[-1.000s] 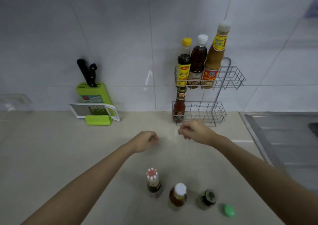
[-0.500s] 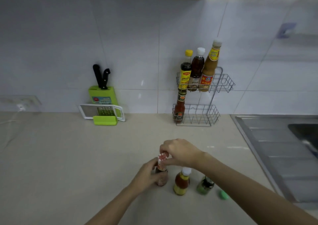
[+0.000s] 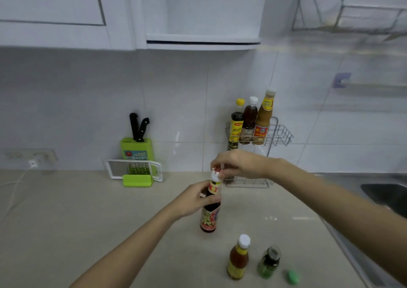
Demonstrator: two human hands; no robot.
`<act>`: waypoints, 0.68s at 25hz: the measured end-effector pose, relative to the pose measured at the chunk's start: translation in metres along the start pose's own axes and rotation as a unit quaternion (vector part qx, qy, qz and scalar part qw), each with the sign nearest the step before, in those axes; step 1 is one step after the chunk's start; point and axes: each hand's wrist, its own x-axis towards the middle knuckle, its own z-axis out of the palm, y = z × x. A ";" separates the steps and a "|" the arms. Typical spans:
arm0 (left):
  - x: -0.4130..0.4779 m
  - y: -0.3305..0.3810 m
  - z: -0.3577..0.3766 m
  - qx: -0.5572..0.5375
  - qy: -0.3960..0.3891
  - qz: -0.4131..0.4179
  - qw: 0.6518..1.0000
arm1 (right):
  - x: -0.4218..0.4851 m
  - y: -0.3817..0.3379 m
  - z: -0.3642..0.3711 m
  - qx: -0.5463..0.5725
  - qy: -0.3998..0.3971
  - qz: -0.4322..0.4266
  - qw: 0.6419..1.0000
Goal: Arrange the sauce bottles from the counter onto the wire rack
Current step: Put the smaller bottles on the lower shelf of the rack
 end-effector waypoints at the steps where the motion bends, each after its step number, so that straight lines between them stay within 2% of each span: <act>1: 0.005 0.007 -0.005 0.000 -0.004 0.005 1.000 | 0.001 0.001 -0.010 -0.021 -0.003 -0.005 1.000; 6: 0.026 0.039 -0.015 -0.005 -0.033 0.011 0.999 | 0.000 0.008 -0.044 -0.181 -0.072 0.011 0.981; 9: 0.036 0.050 -0.012 -0.016 -0.028 0.020 0.999 | -0.004 0.015 -0.046 -0.169 -0.043 -0.009 0.985; 10: 0.041 0.052 -0.010 -0.014 -0.012 0.026 1.000 | -0.005 0.019 -0.046 -0.195 -0.018 -0.021 0.980; 12: 0.051 0.057 -0.004 -0.005 0.036 0.031 0.999 | -0.003 0.029 -0.046 -0.317 0.018 -0.033 0.948; 14: 0.063 0.063 0.004 0.005 0.088 0.022 0.996 | 0.001 0.036 -0.049 -0.410 0.001 -0.001 0.912; 15: 0.068 0.065 0.005 0.000 0.099 0.014 0.995 | 0.003 0.039 -0.053 -0.428 -0.016 0.011 0.904; 17: 0.078 0.066 0.002 -0.054 0.069 0.013 0.996 | 0.006 0.045 -0.061 -0.424 -0.028 0.011 0.905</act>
